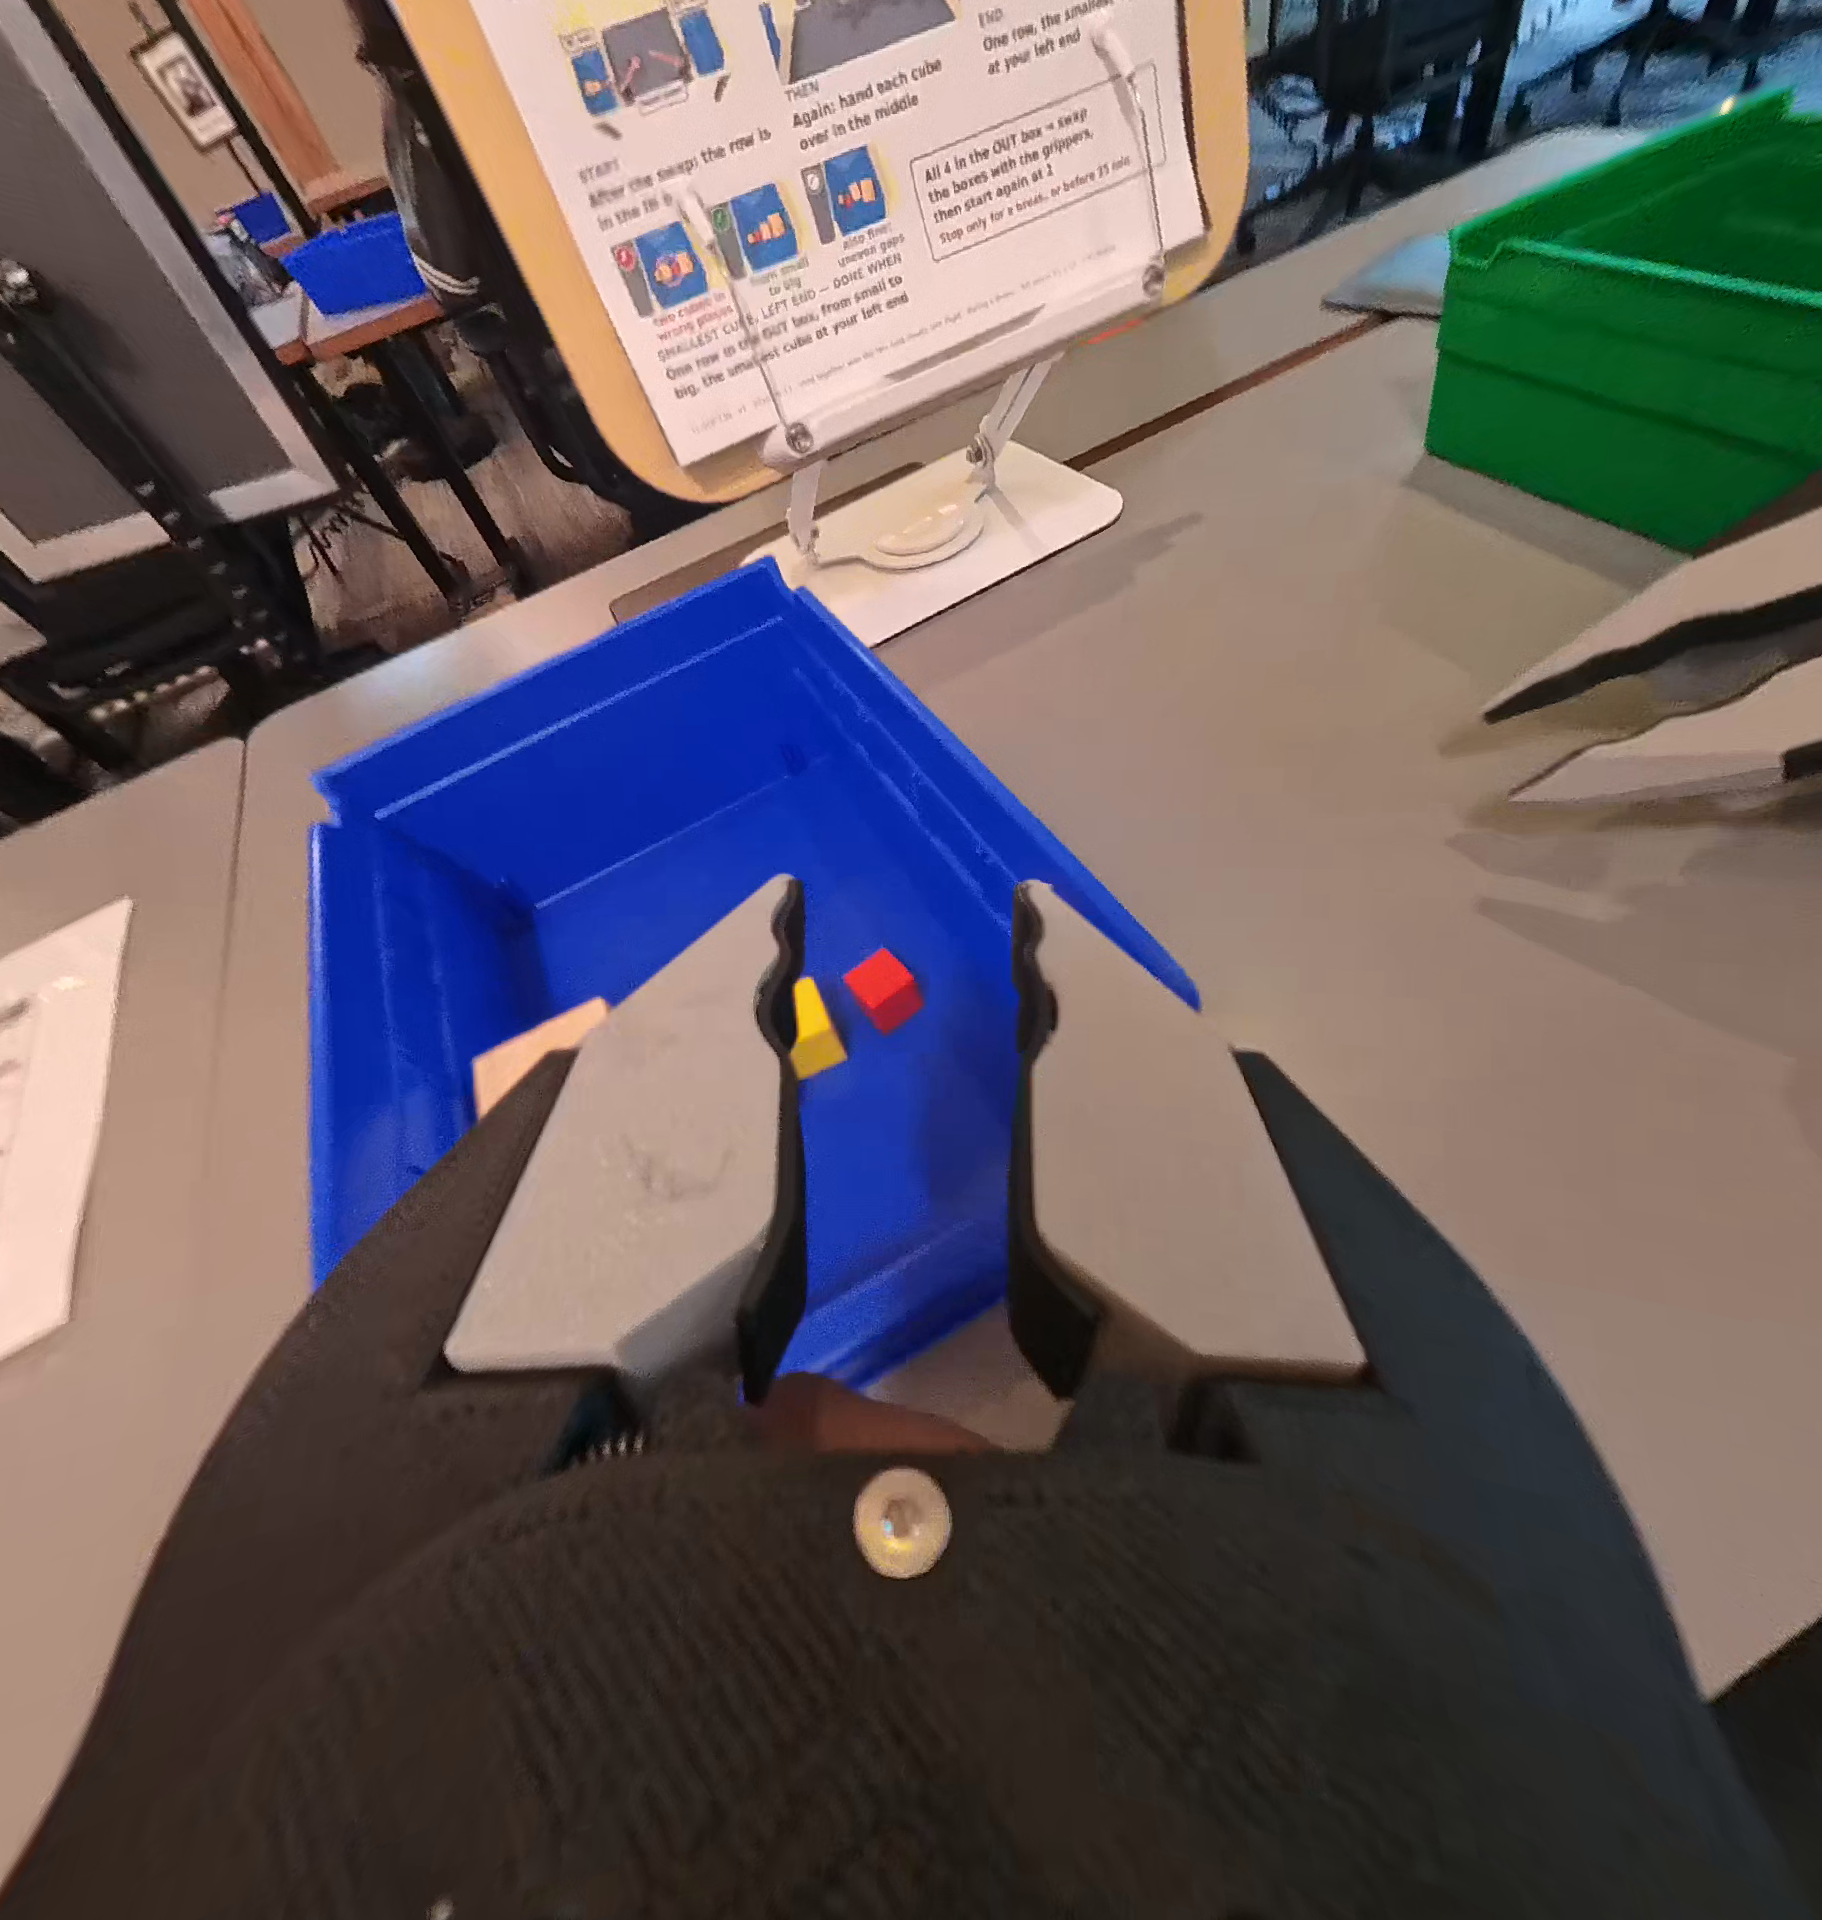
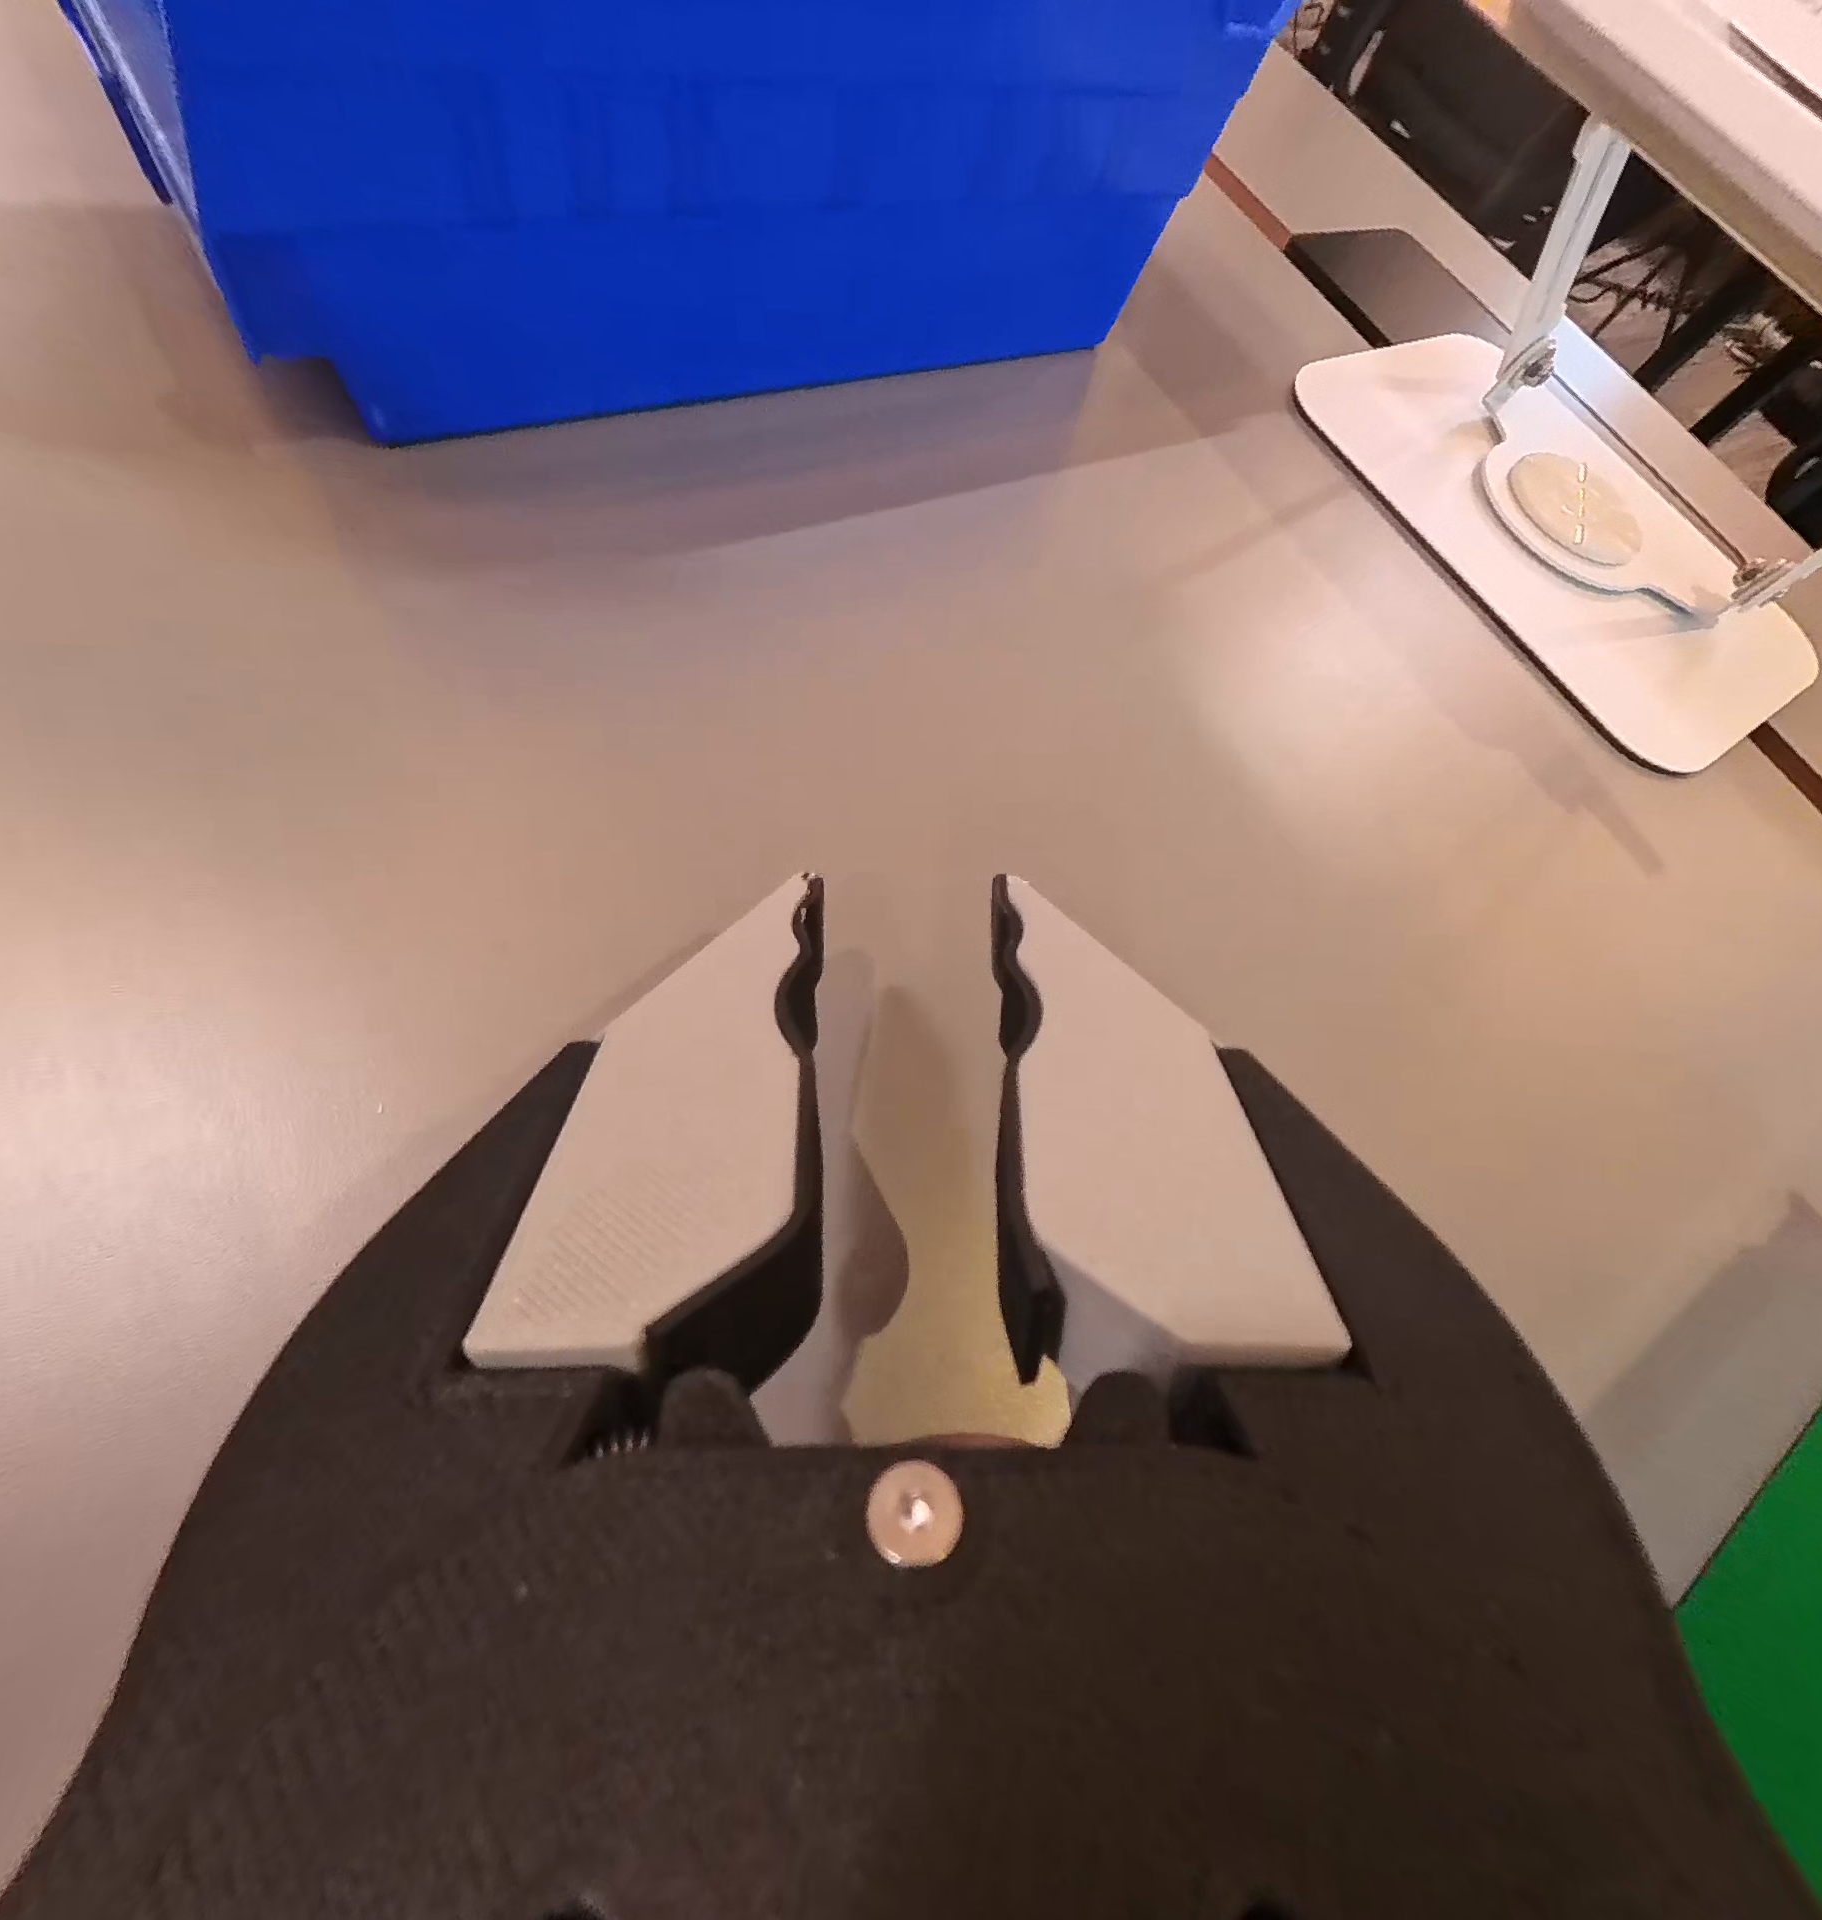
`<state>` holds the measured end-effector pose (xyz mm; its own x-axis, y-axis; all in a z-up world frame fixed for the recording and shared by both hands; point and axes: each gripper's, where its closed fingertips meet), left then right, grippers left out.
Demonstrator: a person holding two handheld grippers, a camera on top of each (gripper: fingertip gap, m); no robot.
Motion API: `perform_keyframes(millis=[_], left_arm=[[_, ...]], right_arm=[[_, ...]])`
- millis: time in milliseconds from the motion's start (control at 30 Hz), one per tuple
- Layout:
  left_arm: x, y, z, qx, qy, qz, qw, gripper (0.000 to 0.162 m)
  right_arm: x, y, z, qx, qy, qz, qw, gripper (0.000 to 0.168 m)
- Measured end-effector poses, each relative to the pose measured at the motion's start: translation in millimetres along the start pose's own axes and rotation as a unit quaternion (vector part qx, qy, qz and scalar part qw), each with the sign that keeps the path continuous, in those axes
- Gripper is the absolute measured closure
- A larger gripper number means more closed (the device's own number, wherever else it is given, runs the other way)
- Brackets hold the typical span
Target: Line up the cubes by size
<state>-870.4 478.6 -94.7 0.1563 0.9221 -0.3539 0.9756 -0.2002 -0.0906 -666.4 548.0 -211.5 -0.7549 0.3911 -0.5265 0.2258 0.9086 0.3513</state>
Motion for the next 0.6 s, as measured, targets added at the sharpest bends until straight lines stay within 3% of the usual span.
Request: perform_keyframes(millis=[300,467,600], left_arm=[[61,-32,5,0.198,-0.118,0.039,0.972,0.121],[80,-5,54,0.341,-0.177,0.158,0.91,0.116],[91,2,84,0.352,-0.25,0.194,0.881,0.114]], right_arm=[[0,-2,-1,-0.007,-0.001,-0.002,1.0,0.138],[-1,-1,-1,-0.004,0.002,-0.001,1.0,0.138],[2,-2,3,-0.001,-0.005,-0.007,1.0,0.138]])
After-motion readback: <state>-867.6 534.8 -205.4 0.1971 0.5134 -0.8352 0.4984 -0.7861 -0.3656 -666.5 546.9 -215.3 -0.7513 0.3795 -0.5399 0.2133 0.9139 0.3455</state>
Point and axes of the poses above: each gripper's, where its closed fingertips meet, x out along the fingers, z out of its underside, y = z × x across the jaws, and after that the axes turned 8 degrees about -x, right-handed
